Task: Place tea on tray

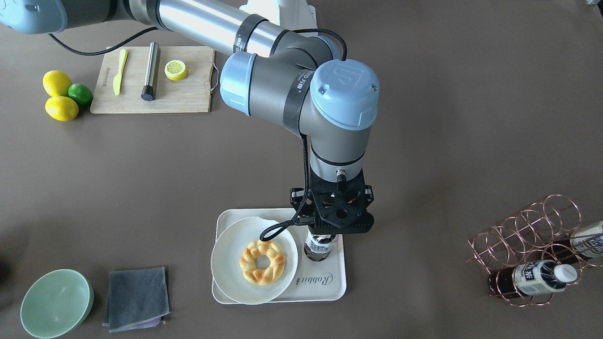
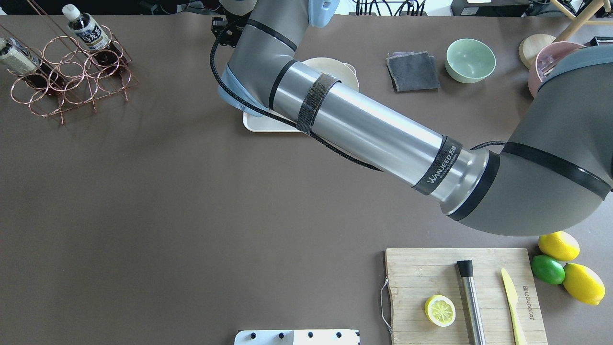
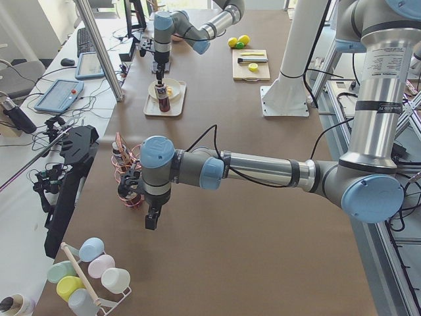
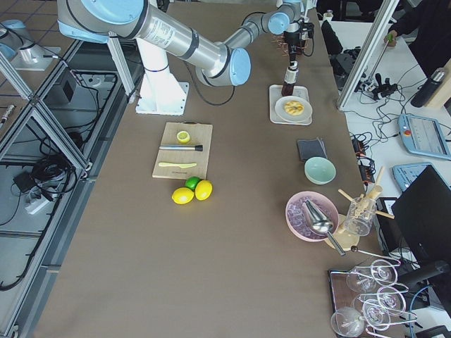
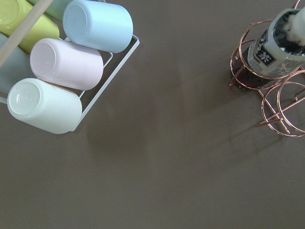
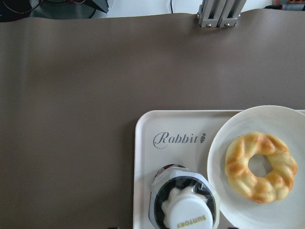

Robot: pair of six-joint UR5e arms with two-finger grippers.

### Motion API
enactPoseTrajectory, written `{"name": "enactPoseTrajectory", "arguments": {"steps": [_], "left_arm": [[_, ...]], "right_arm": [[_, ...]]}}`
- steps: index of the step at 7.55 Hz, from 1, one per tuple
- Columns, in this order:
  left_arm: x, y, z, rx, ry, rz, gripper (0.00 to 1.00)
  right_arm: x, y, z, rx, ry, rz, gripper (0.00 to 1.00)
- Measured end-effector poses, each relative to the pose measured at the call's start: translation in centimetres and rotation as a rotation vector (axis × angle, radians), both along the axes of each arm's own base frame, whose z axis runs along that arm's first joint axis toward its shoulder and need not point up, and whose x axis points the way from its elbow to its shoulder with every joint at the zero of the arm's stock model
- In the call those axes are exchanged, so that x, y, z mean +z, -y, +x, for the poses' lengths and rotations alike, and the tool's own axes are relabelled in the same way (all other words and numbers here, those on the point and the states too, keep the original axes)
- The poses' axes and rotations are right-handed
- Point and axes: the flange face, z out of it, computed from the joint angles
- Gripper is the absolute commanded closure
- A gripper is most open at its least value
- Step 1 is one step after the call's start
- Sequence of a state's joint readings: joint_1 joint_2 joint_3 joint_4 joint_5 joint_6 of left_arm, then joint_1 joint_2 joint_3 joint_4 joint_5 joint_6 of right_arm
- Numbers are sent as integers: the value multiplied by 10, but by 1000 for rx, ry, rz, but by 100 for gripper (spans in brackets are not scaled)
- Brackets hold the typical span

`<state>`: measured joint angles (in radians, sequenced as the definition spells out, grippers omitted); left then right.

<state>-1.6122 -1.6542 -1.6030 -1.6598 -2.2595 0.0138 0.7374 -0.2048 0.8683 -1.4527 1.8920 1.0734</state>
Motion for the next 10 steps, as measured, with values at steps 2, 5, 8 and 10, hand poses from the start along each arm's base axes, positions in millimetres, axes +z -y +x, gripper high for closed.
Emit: {"name": "enactPoseTrajectory", "arguments": {"steps": [2,5,8,10], "left_arm": [[0,0,0,0,0,0,2],[-1,-1,0,2,1,4,2],[-2,-2,-1,1,1,8,2],[-1,-4,-2,-1,1,18,2]], "right_arm": [[-23,-7,14,-2,28,6,1],[-75,-58,74,-33,5,-68,1],[-16,-93,168,-79,-145,-112,1],[97,-89,251,-190,-260,-46,1]]}}
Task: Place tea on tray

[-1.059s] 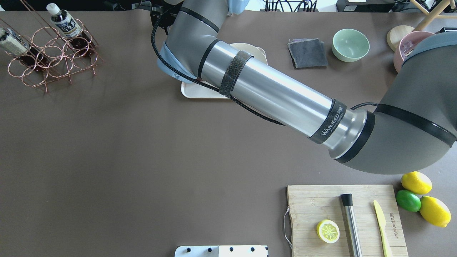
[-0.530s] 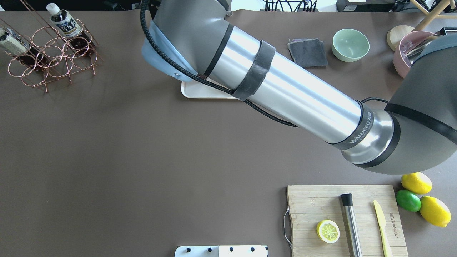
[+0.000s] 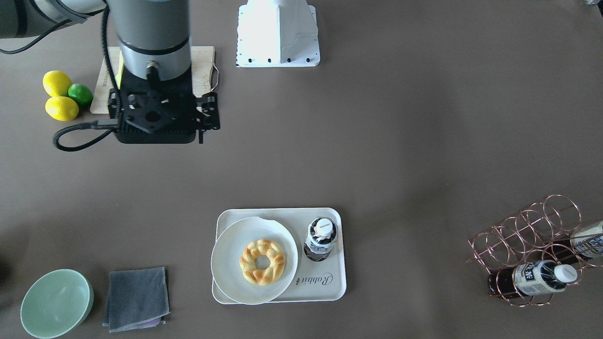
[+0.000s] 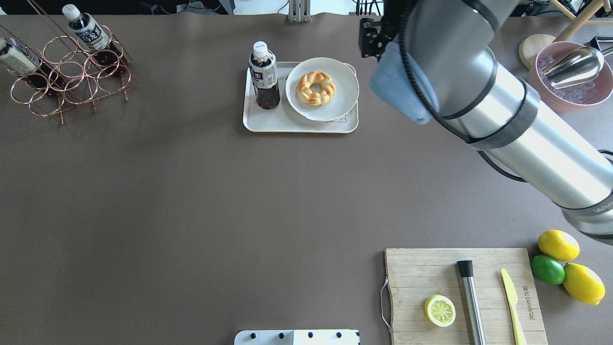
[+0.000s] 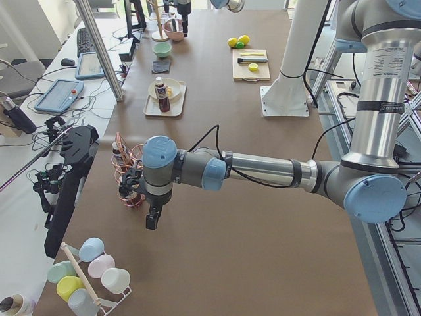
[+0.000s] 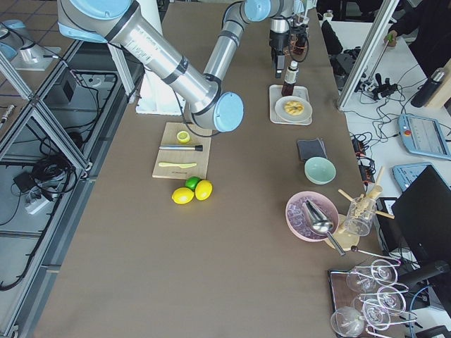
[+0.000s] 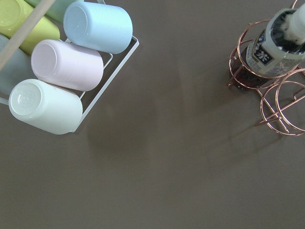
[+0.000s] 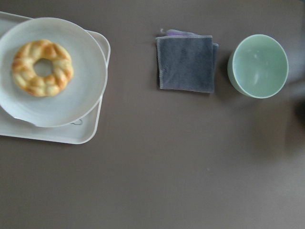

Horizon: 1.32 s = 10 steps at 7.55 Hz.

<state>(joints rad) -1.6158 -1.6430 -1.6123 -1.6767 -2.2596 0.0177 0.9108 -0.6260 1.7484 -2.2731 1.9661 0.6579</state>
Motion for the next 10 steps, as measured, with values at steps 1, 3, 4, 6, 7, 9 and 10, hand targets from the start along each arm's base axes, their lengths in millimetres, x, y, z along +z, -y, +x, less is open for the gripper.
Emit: {"name": "enactPoseTrajectory", "arguments": {"steps": [1,3,4,6,7,9,10], "left_arm": [[1,-1,0,0,0,7,2],[0,0,0,0,-1,14,2],[-1,1,1,1,0,16,2],[-3,3,1,1,0,18,2],[-3,3,2,1,0,18,2],[-1,3,2,3,0,16,2],[0,2,2,2,1,14,2]], "right_arm": [[62,8,45,-63,-48,19,1],[188,20,140,-148,-71,50,1],[242,22,182,-140,-47,63,1],[337,21,252,-126,19,80,1],[382,24,289,-137,66,77,1],[450,21,351,-143,130,56,1],[472,12,371,-126,144,36,1]]}}
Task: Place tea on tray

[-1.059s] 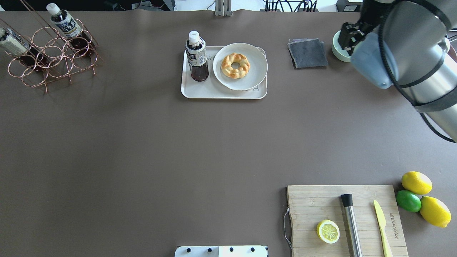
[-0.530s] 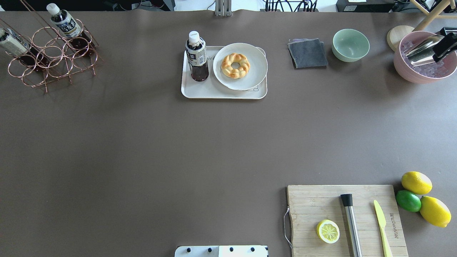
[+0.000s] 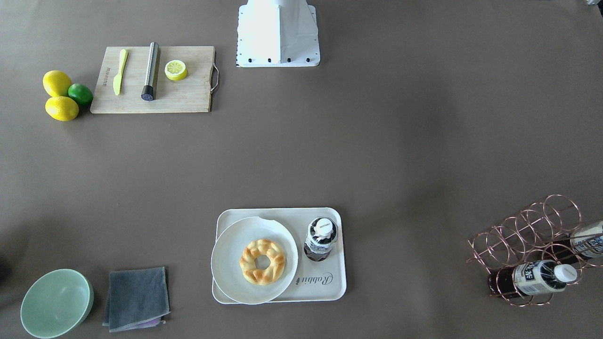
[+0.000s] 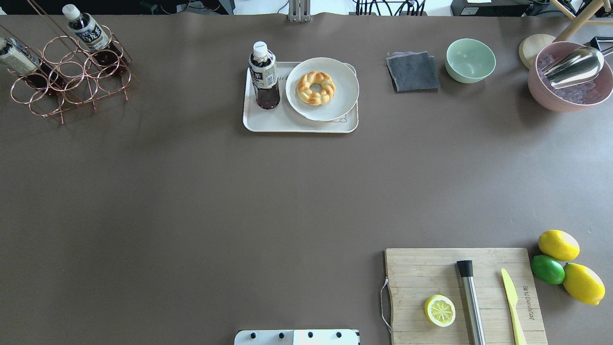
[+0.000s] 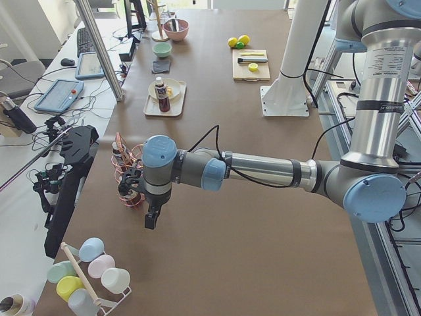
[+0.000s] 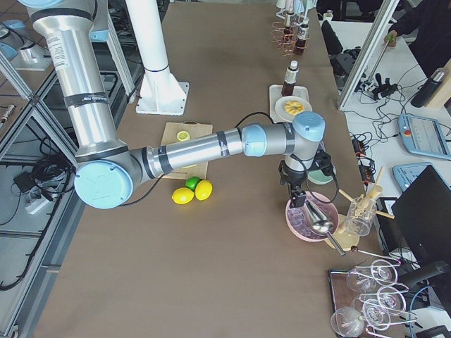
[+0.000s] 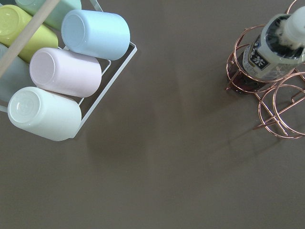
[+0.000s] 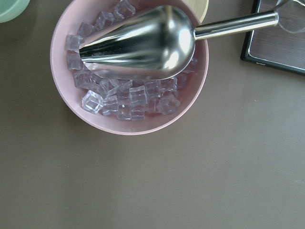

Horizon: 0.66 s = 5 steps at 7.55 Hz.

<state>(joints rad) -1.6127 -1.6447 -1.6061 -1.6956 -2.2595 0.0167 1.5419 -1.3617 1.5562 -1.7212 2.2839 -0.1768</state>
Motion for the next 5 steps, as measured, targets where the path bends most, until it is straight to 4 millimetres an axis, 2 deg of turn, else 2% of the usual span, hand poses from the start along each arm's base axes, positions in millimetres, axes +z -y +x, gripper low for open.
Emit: {"name": "enactPoseTrajectory", "arguments": {"steps": [2,5], "left_arm": [[3,-2,0,0,0,-5,2],[7,-5,-1,0,2,-11,2]], "right_arm": [[20,-18,22,33,28,-32,1],[23,-35,35,61,39,-37,1]]}}
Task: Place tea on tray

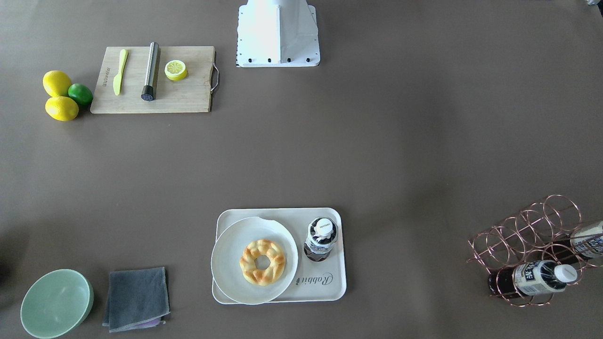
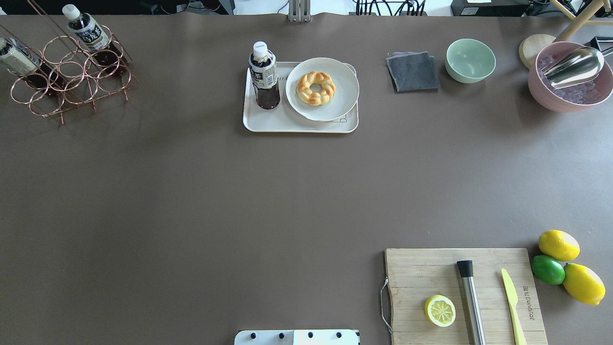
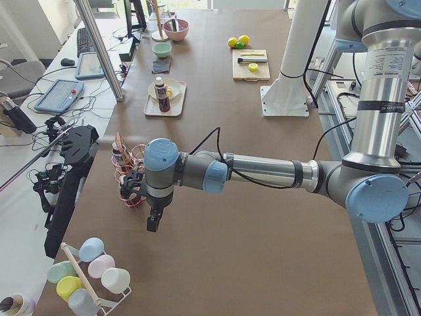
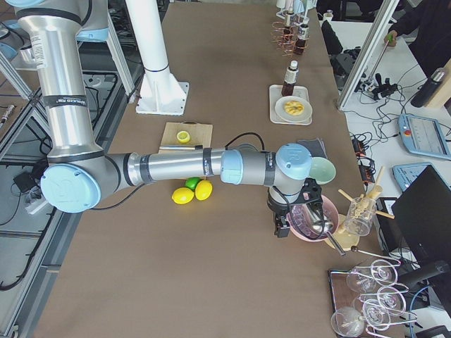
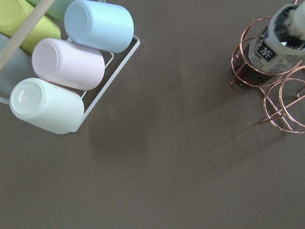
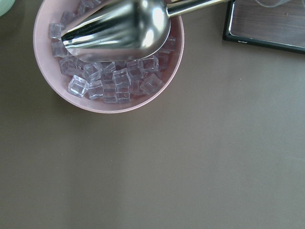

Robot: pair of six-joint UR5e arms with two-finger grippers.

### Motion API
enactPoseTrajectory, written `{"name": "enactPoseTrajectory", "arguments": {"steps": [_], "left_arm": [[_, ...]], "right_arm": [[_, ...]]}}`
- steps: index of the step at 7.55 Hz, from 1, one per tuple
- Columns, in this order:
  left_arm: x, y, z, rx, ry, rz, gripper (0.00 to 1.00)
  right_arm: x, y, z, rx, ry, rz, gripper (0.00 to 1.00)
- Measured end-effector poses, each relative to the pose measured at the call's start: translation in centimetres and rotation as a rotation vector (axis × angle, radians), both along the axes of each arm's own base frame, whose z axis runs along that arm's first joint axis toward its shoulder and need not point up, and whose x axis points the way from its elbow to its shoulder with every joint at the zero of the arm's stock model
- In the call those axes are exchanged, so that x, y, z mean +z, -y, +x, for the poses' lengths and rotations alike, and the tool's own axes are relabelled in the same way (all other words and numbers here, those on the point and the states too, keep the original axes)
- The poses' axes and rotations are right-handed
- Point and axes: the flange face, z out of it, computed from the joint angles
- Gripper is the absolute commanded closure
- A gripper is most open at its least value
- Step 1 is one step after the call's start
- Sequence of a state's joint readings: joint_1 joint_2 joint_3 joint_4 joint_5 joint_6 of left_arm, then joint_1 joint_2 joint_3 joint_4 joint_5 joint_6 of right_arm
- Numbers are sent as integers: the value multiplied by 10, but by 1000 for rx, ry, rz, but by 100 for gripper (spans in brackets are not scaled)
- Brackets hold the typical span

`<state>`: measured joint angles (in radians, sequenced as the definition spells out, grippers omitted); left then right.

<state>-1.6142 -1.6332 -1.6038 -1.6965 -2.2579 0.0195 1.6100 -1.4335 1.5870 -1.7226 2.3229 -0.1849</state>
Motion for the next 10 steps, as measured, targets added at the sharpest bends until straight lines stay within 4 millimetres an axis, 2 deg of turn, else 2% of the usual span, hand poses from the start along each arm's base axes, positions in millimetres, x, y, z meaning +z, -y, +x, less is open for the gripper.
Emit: {"name": "enactPoseTrajectory", "arguments": {"steps": [4,8,10], "left_arm": [[1,-2,-1,-3,-2,-11,2],[11,-14,0,-3,-4,-26,2],[13,-16,1,-2,-4,-28,2]], "right_arm": [[2,2,-16,-25,-3,-7,0],[6,-1,-19,-27,11,-13,0],[1,3,-22,-32,22,-7,0]]}}
